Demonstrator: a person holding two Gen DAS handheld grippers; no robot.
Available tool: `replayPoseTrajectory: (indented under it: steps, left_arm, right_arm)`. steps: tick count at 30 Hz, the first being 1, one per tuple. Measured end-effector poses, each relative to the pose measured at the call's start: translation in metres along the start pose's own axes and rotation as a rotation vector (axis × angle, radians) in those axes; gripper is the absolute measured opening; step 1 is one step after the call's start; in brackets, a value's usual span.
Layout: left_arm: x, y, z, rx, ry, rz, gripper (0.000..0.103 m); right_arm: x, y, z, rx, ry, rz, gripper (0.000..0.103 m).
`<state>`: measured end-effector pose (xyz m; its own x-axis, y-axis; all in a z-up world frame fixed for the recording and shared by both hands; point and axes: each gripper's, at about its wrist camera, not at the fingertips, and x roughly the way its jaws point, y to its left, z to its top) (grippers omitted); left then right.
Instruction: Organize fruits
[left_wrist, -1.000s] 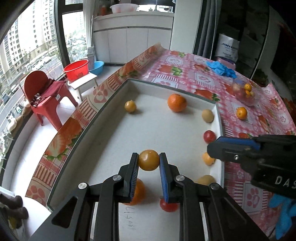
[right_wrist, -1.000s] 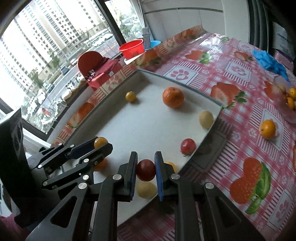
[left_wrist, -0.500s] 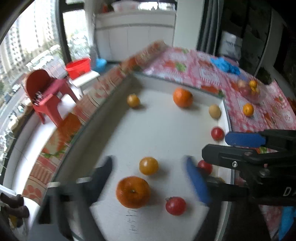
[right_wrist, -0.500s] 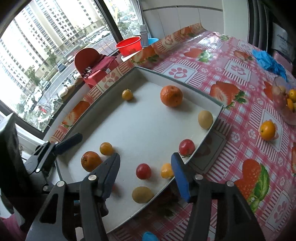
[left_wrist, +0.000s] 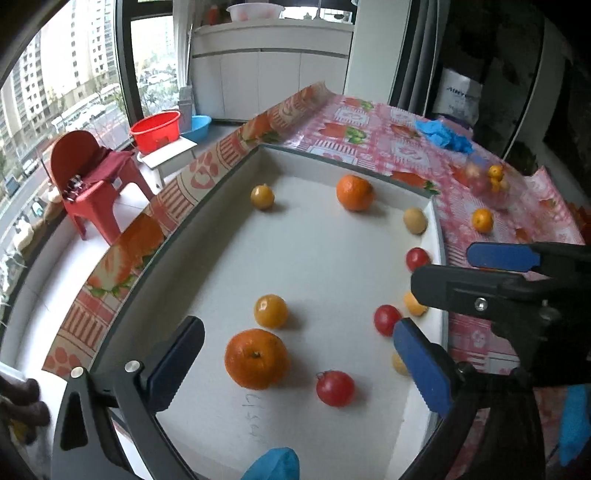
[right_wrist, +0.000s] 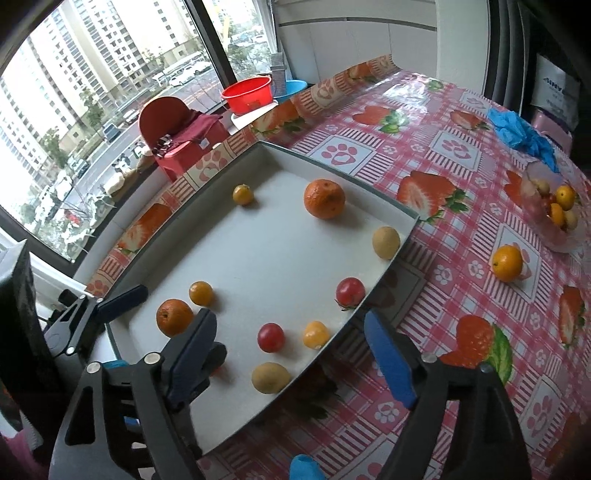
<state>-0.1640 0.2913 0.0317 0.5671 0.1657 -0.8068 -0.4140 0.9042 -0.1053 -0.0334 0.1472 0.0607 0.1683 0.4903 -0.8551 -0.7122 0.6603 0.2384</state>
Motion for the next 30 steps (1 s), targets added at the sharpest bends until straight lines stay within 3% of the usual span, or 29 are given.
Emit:
replayPoseTrajectory:
  steps: [3,13,17,30]
  left_arm:
    - [-0.001,-0.001,-0.001,0.002,0.005,0.018,0.103]
    - [-0.004,-0.001,-0.007,0.008,0.018,0.061,0.103]
    - [-0.004,0.000,-0.008,-0.004,0.046,0.028,0.103]
    - [-0.001,-0.003,-0.011,0.004,0.094,0.073,0.103]
  right_arm:
    - [0.000,0.002,-0.002,-0.012,-0.002,-0.006,0.103]
    - [0.000,0.003,-0.005,-0.029,0.023,-0.047,0.103]
    - [0.001,0.005,-0.007,-0.045,0.034,-0.063,0.103]
    - [0.004,0.011,-0.012,-0.068,0.056,-0.055,0.103]
